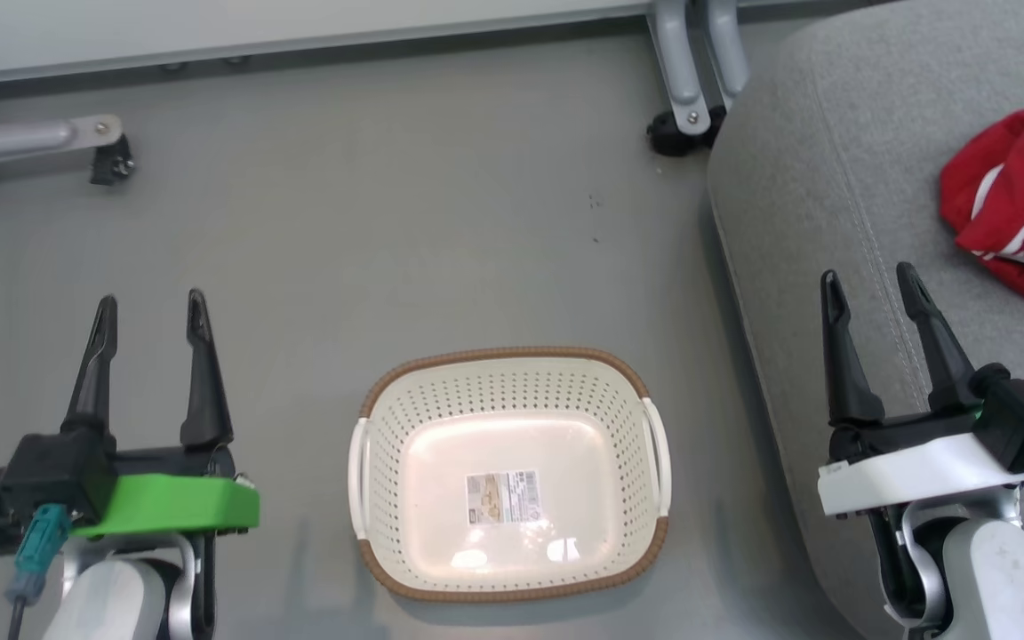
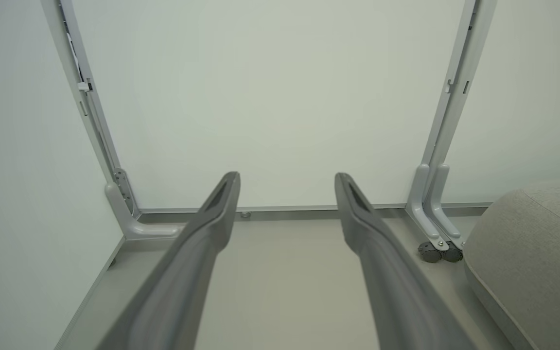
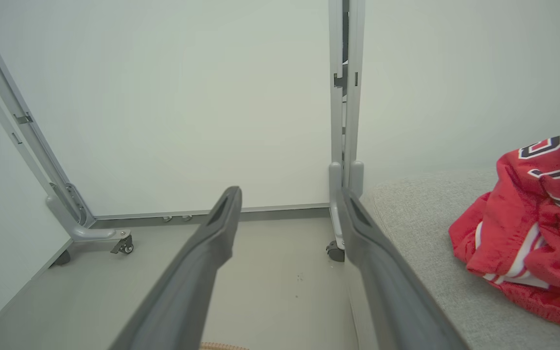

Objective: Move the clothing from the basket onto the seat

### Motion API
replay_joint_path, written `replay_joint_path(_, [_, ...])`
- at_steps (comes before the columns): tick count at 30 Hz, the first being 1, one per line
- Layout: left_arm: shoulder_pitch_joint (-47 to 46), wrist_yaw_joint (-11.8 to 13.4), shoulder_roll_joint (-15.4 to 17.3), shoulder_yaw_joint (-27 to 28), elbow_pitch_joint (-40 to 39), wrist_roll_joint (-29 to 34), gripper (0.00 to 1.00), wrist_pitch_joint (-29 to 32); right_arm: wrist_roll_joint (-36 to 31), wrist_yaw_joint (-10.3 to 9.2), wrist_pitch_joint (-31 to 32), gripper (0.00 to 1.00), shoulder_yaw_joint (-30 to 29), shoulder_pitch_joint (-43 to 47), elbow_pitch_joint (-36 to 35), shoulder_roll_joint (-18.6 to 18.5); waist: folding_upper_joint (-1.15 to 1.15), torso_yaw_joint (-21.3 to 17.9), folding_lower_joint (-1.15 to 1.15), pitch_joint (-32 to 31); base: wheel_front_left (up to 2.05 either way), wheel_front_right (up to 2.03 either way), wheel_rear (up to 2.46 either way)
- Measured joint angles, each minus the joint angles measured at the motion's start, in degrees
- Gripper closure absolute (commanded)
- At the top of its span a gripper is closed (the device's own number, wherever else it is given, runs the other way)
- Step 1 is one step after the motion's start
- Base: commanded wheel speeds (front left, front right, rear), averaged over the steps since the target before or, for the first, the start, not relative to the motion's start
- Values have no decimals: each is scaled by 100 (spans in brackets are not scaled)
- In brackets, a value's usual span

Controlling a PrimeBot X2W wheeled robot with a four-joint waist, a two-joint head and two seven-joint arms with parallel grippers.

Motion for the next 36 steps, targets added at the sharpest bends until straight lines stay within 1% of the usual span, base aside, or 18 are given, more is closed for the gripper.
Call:
replay_joint_path(4, [355,-119,-155,263,55,91,0,-1,-47,0,104,0,47,186,-52,10,0,153,0,-222,0,0,0])
replay_joint_path(6, [498,-225,-212,325,110,152,0,0,-71,0,162,0,56,295,-70,10,0,218,0,-350,0,0,0])
replay_joint_path(11, [803,-453,-289,286,331,346,0,-1,-87,0,279,0,96,552,-131,15,0,306,0,-656,0,0,0])
replay_joint_path(15, [922,-552,-353,309,445,423,0,-1,-101,0,377,0,94,775,-214,15,0,340,0,-890,0,0,0])
replay_joint_path(26, [1280,-705,-434,385,783,591,0,-1,-112,0,609,0,199,1337,-369,22,0,365,0,-1422,0,0,0])
replay_joint_path(36, [1334,-788,-459,455,940,636,0,-1,-91,0,699,0,238,1383,-378,30,0,325,0,-1487,0,0,0])
